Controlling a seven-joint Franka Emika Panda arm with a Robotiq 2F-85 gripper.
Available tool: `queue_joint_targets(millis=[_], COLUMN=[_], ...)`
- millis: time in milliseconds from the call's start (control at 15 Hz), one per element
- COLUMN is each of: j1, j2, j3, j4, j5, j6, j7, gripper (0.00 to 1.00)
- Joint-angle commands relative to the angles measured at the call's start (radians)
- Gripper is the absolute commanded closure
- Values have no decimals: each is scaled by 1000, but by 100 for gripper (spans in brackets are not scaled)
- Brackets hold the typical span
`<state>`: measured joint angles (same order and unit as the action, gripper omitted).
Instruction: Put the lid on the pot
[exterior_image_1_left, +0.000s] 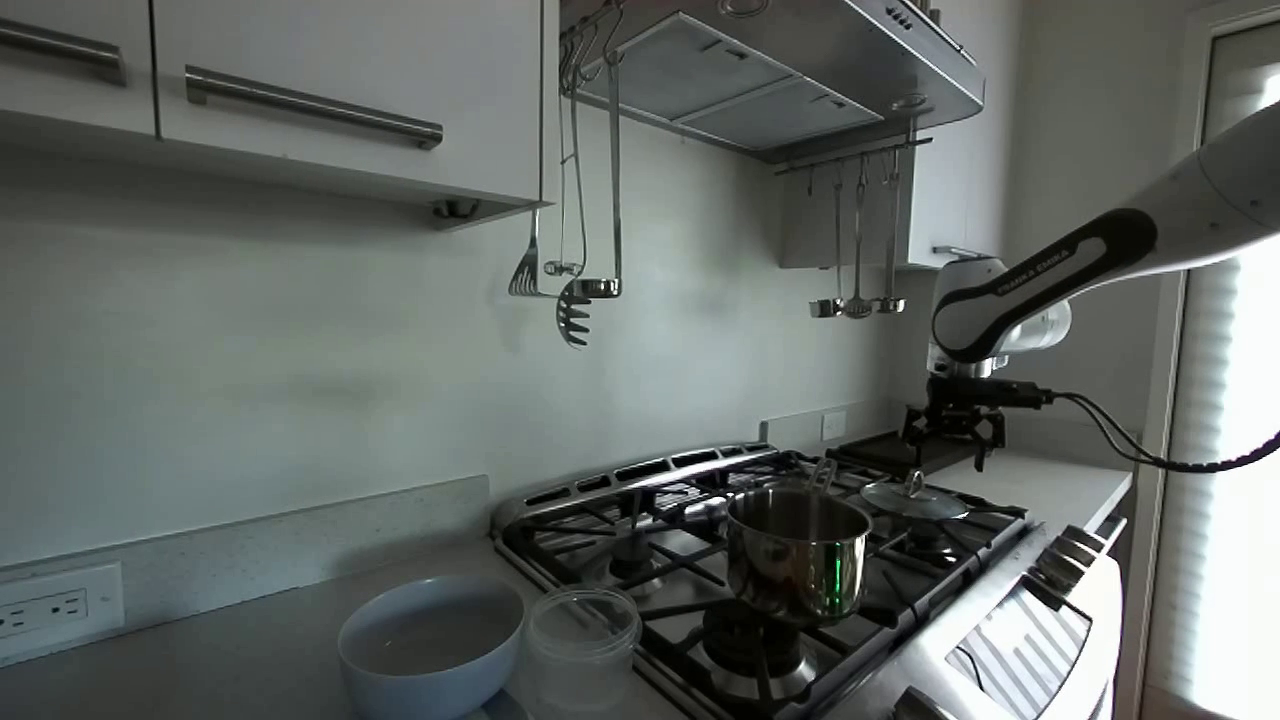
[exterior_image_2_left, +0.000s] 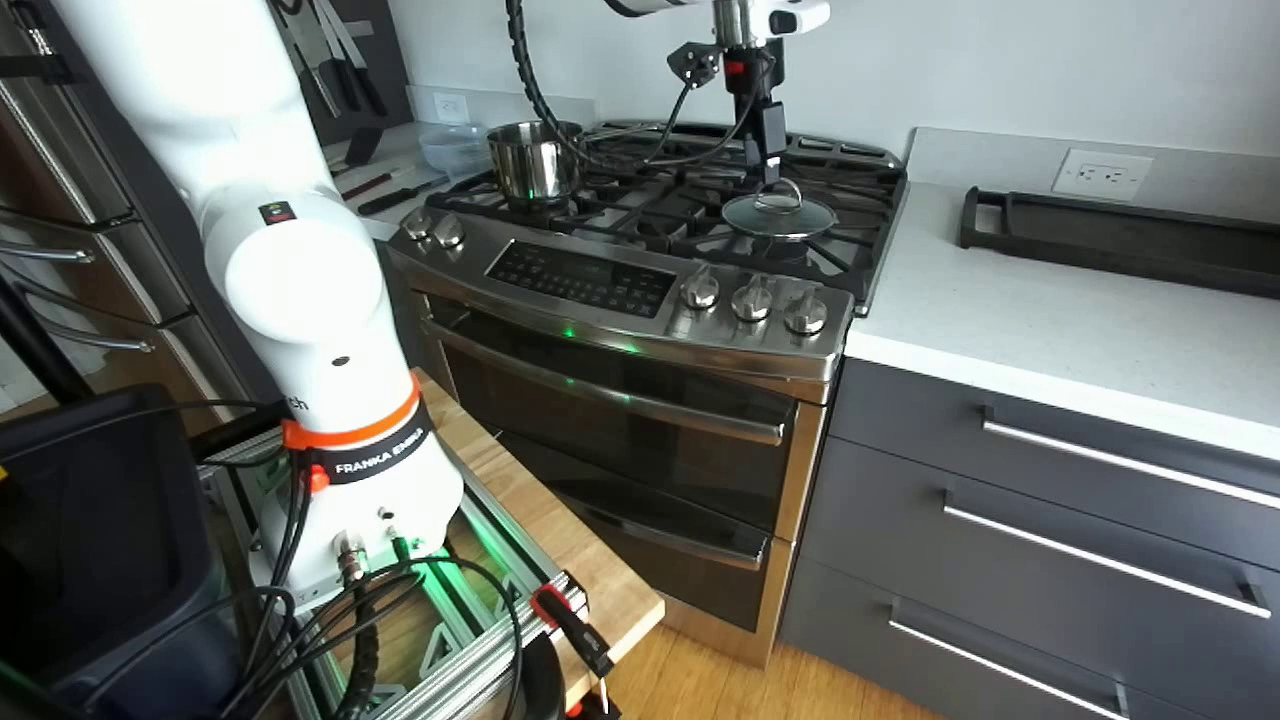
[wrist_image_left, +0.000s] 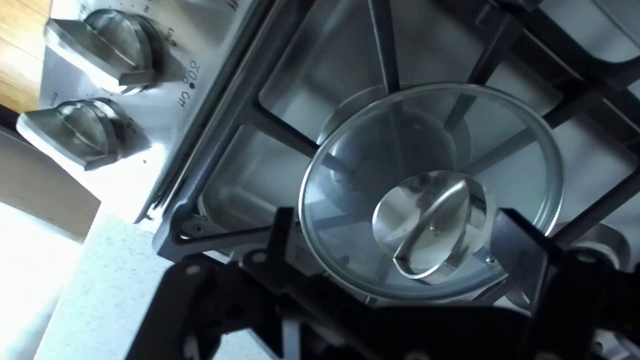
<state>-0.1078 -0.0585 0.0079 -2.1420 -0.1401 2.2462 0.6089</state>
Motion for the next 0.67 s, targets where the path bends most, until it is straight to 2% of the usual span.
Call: queue_joint_targets(millis=[0, 467, 600], j1=[21, 58, 68], j2=[63, 159, 184], j3=[-9, -24, -30], j4=[34, 118, 140], j5=[-44, -86, -81], j6=[42, 90, 83], j7=[88, 140, 136], gripper=[0, 0, 26])
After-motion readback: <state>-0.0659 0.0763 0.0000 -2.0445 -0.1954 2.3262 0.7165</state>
